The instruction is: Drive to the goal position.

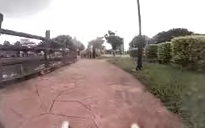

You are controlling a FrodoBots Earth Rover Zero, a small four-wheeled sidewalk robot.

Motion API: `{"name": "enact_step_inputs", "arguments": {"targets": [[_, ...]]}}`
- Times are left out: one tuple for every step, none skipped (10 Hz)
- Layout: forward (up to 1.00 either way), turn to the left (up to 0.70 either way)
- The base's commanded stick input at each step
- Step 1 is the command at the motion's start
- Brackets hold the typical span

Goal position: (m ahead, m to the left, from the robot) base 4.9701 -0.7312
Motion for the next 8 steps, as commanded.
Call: {"name": "enact_step_inputs", "arguments": {"targets": [[0.7, 0.0], [0.7, 0.0], [0.7, 0.0], [0.7, 0.0], [0.7, 0.0], [0.7, 0.0], [0.7, 0.0], [0.7, 0.0]]}}
